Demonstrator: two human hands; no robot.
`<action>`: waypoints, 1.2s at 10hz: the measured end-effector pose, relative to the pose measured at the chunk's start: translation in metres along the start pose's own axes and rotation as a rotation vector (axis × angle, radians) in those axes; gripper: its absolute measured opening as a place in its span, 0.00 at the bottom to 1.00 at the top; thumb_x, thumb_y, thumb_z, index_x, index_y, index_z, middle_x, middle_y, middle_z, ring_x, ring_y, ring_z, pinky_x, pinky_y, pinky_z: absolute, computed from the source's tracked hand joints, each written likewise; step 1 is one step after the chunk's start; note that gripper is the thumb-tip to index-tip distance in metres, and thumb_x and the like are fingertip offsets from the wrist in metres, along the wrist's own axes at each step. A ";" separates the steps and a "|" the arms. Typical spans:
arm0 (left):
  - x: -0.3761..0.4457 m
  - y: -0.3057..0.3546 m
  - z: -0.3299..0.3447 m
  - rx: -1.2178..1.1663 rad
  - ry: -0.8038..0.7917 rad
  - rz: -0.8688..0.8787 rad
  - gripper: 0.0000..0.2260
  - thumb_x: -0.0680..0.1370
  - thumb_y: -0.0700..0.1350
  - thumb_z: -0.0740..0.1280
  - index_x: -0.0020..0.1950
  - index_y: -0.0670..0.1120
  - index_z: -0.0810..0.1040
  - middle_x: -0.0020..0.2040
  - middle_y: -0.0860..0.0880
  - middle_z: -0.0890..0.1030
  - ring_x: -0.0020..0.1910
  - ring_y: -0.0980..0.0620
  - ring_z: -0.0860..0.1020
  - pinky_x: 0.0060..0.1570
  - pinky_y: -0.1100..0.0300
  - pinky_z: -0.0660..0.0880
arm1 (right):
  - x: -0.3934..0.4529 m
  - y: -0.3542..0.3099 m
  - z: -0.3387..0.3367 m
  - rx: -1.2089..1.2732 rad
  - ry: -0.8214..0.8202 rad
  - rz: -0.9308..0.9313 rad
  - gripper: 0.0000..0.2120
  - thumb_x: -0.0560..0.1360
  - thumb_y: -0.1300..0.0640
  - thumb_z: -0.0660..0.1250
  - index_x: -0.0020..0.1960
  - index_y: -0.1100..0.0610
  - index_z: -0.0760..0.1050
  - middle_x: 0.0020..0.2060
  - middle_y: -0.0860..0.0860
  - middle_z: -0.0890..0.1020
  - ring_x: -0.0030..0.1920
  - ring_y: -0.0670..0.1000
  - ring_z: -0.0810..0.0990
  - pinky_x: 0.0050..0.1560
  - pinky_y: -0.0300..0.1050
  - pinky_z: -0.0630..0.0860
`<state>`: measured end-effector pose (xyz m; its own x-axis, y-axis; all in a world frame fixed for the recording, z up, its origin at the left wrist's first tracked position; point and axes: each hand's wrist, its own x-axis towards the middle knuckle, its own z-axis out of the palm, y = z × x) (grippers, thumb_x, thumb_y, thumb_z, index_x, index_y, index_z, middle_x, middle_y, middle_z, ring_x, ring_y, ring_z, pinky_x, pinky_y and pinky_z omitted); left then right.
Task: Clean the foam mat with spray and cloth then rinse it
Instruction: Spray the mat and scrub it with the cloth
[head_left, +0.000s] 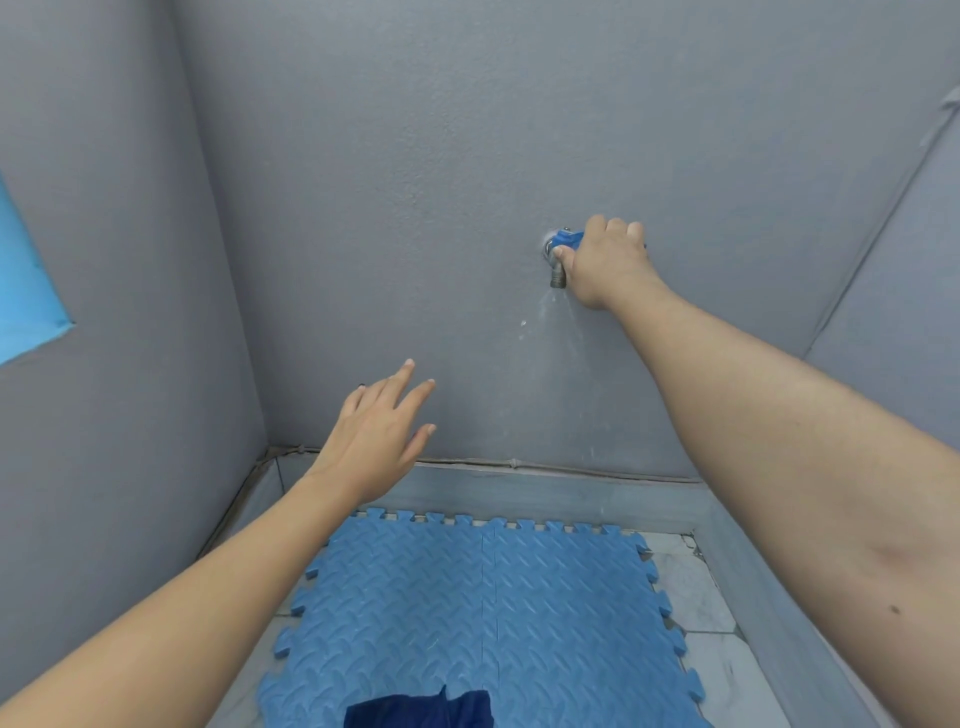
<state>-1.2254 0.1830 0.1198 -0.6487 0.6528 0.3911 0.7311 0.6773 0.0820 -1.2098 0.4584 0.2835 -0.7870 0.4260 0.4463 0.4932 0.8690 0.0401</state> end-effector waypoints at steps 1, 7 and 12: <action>-0.001 -0.001 0.002 0.007 -0.009 -0.001 0.23 0.81 0.54 0.56 0.76 0.48 0.61 0.78 0.44 0.57 0.71 0.44 0.65 0.70 0.46 0.60 | 0.000 0.000 0.000 0.034 0.004 0.007 0.27 0.81 0.42 0.52 0.67 0.65 0.63 0.64 0.63 0.70 0.64 0.63 0.66 0.63 0.53 0.63; -0.007 -0.013 0.005 0.034 -0.027 -0.003 0.24 0.81 0.53 0.58 0.75 0.47 0.62 0.77 0.43 0.58 0.71 0.42 0.65 0.69 0.45 0.61 | 0.008 0.020 0.005 0.266 0.052 -0.109 0.29 0.76 0.38 0.57 0.60 0.63 0.69 0.58 0.61 0.75 0.63 0.62 0.68 0.61 0.52 0.62; -0.046 0.007 0.043 -0.028 -0.114 0.010 0.24 0.82 0.53 0.56 0.77 0.47 0.59 0.78 0.44 0.56 0.74 0.44 0.61 0.71 0.47 0.57 | -0.047 0.030 -0.009 0.670 0.049 -0.096 0.37 0.75 0.48 0.65 0.78 0.55 0.52 0.78 0.52 0.56 0.78 0.51 0.51 0.73 0.44 0.52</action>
<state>-1.1994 0.1726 0.0634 -0.6601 0.6949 0.2853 0.7422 0.6619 0.1053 -1.1544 0.4625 0.2723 -0.7901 0.3413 0.5092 0.0733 0.8773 -0.4744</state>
